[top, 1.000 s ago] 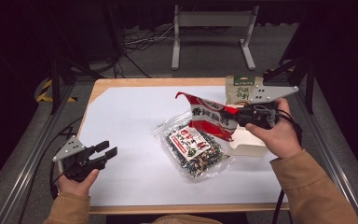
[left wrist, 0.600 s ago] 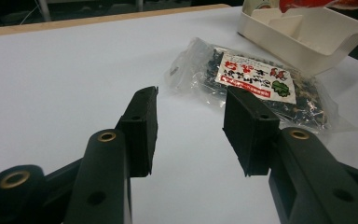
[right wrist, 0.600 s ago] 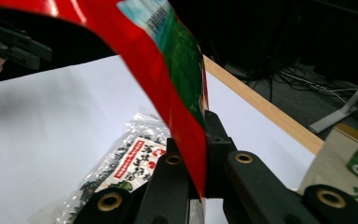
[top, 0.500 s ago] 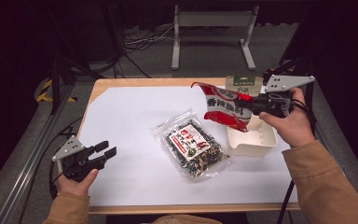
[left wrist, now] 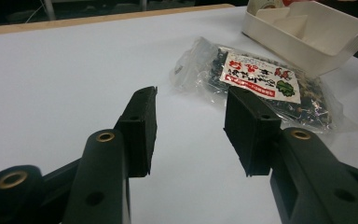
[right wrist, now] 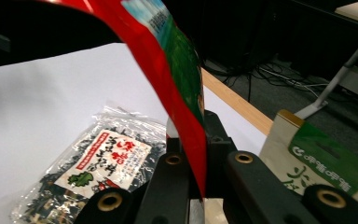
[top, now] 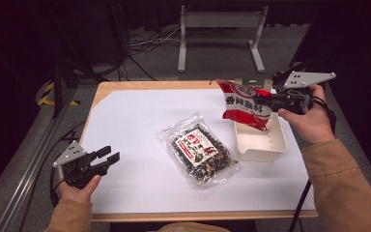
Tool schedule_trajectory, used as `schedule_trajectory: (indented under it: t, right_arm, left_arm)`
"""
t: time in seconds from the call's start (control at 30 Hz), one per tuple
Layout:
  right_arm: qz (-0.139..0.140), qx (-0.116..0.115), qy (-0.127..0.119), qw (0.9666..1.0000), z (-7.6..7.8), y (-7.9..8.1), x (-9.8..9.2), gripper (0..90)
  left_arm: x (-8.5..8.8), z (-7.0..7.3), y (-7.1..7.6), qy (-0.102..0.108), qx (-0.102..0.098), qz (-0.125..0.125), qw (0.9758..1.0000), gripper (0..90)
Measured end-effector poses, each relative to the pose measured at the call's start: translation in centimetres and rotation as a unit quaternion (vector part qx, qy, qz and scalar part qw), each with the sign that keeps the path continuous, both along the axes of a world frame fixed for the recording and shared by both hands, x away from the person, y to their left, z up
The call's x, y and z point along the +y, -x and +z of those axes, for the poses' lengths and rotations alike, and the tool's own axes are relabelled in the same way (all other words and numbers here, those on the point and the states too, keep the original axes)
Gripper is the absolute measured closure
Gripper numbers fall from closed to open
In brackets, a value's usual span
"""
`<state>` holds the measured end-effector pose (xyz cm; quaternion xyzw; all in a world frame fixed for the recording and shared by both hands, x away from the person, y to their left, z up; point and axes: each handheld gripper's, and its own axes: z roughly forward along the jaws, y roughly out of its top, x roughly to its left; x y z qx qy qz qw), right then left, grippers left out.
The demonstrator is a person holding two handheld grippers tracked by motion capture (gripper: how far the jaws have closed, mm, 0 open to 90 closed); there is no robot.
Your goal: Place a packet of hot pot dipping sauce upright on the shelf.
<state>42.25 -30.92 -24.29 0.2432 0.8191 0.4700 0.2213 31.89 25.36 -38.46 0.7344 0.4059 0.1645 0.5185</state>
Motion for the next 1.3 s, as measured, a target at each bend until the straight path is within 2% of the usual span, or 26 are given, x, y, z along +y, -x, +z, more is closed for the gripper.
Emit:
schedule_trajectory:
  t: [0.47,0.8,1.3]
  right_arm:
    - [-0.020,-0.003,0.014,0.9997,-0.7,-2.2,-2.2,89.6]
    - [-0.015,0.000,0.024,0.9996,-1.3,-3.8,-2.6,89.6]
    - [-0.030,0.013,0.049,0.9983,-2.9,-6.1,-2.7,89.6]
  left_arm:
    - [0.5,-0.2,0.6,-0.001,0.005,0.011,0.9999,54.3]
    - [0.4,-0.3,0.6,-0.003,0.005,0.011,0.9999,54.3]
    - [0.4,-0.3,0.5,-0.003,0.007,0.011,0.9999,54.5]
